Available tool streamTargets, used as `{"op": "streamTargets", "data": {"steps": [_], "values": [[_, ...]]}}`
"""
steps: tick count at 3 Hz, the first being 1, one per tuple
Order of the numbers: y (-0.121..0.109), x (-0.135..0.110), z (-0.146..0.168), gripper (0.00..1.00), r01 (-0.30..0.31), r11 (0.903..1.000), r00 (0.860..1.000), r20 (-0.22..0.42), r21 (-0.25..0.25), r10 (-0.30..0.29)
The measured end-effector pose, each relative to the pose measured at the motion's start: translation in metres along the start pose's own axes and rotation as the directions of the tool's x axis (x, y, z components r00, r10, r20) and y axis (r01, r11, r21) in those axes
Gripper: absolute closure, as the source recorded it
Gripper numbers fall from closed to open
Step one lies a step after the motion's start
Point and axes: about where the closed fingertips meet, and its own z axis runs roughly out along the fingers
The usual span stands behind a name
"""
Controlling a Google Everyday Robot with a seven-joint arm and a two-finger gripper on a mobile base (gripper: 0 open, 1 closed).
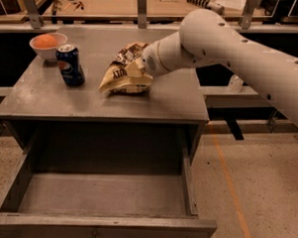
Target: Place brown chip bag into top drawer
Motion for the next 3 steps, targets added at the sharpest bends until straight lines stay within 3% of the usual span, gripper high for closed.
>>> {"op": "streamTargets", "data": {"steps": [1, 2, 3], "values": [[-0.001, -0.002, 0.0, 1.0, 0.002, 1.0, 1.0, 0.004, 0.0, -0.002], [0.026, 0.011, -0.008, 1.0, -0.022, 0.9974, 0.999, 0.023, -0.069, 0.023], [0.091, 0.036, -0.037, 1.0, -0.094, 0.9771, 0.994, 0.035, -0.191, 0.103]]}}
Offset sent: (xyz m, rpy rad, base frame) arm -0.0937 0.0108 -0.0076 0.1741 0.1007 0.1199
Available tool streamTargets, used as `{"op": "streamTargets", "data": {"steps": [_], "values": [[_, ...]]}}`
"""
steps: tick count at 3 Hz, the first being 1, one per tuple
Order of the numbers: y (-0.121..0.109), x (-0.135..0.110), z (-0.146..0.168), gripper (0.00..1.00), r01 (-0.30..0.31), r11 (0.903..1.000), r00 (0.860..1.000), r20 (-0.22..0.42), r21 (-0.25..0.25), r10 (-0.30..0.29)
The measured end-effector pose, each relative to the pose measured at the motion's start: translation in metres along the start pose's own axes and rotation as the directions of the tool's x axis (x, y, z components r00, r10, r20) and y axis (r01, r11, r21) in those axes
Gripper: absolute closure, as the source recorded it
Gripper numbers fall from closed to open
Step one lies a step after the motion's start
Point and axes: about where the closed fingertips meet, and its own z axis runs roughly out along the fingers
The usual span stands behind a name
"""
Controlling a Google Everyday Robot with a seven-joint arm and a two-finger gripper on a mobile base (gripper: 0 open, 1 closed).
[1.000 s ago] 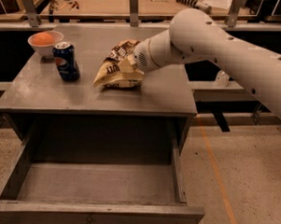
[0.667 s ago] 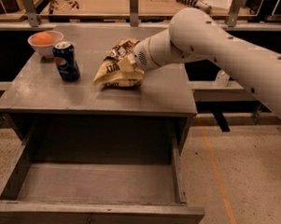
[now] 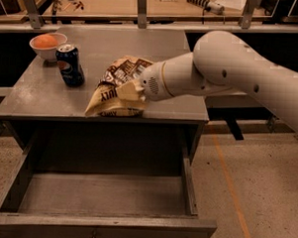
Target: Place brown chip bag into top drawer
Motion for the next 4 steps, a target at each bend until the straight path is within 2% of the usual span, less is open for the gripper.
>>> {"op": "streamTargets", "data": {"steps": [1, 2, 3, 4], "values": [[0.062, 0.029, -0.012, 1.0, -0.061, 0.992, 0.997, 0.029, -0.11, 0.065], [0.078, 0.023, -0.024, 1.0, -0.122, 0.9811, 0.988, 0.075, -0.15, 0.134], [0.077, 0.023, -0.024, 1.0, -0.123, 0.9815, 0.988, 0.075, -0.147, 0.135], [0.091, 0.039, -0.017, 1.0, -0.154, 0.97, 0.986, 0.034, -0.188, 0.163]]}}
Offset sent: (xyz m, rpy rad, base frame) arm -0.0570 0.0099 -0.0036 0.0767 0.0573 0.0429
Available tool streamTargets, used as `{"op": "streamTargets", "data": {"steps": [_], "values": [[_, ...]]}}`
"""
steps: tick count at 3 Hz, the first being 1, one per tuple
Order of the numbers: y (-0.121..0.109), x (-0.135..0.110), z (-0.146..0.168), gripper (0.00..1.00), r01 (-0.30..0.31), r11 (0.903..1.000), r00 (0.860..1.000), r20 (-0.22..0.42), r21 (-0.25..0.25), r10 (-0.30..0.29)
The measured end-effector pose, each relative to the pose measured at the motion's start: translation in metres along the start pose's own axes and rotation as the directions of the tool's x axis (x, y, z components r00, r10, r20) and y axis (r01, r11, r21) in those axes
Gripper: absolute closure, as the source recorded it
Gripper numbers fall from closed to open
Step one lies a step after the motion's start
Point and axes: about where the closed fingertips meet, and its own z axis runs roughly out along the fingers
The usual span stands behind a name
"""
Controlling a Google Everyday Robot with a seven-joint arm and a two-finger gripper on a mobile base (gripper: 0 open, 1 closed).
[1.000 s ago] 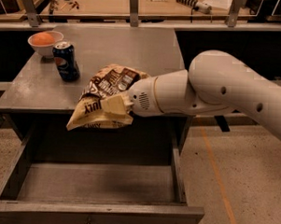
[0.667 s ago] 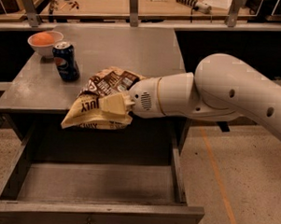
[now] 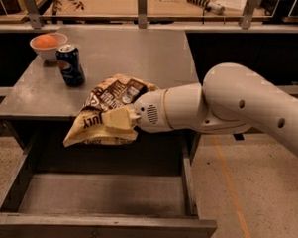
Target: Place brown chip bag into top drawer
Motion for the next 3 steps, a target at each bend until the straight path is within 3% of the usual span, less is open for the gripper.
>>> {"op": "streamTargets", "data": {"steps": [1, 2, 3], "values": [[0.02, 0.04, 0.011, 1.0, -0.119, 0.9921, 0.993, -0.028, -0.04, 0.118], [0.026, 0.085, 0.022, 0.81, -0.271, 0.9621, 0.96, -0.074, -0.03, 0.268], [0.022, 0.112, 0.03, 0.59, -0.353, 0.9355, 0.93, -0.111, 0.003, 0.351]]}}
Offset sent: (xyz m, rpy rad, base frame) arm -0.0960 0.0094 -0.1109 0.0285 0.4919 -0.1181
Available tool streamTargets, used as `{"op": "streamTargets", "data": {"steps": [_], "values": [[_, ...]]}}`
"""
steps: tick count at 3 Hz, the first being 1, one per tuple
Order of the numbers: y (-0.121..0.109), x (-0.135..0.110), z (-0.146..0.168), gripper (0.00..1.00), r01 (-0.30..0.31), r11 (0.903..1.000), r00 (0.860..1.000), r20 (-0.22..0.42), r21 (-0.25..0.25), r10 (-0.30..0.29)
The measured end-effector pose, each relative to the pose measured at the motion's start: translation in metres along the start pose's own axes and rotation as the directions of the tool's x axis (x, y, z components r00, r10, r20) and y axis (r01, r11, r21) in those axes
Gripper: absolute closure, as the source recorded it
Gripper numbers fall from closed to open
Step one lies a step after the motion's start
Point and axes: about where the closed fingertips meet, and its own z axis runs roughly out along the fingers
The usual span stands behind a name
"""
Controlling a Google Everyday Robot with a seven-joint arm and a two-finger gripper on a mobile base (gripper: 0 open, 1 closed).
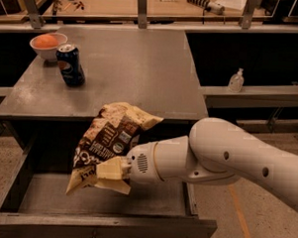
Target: Place brown chip bag into top drawer
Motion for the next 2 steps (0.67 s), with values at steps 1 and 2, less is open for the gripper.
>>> {"op": "streamTargets", "data": {"steps": [1, 2], "values": [[-0.0101, 0.0103, 0.008, 0.36, -0.045, 0.9986, 0.999, -0.022, 0.026, 0.046], [-0.0175, 0.0127, 0.0116, 0.12, -0.063, 0.9966, 0.997, -0.03, 0.053, 0.064]]}}
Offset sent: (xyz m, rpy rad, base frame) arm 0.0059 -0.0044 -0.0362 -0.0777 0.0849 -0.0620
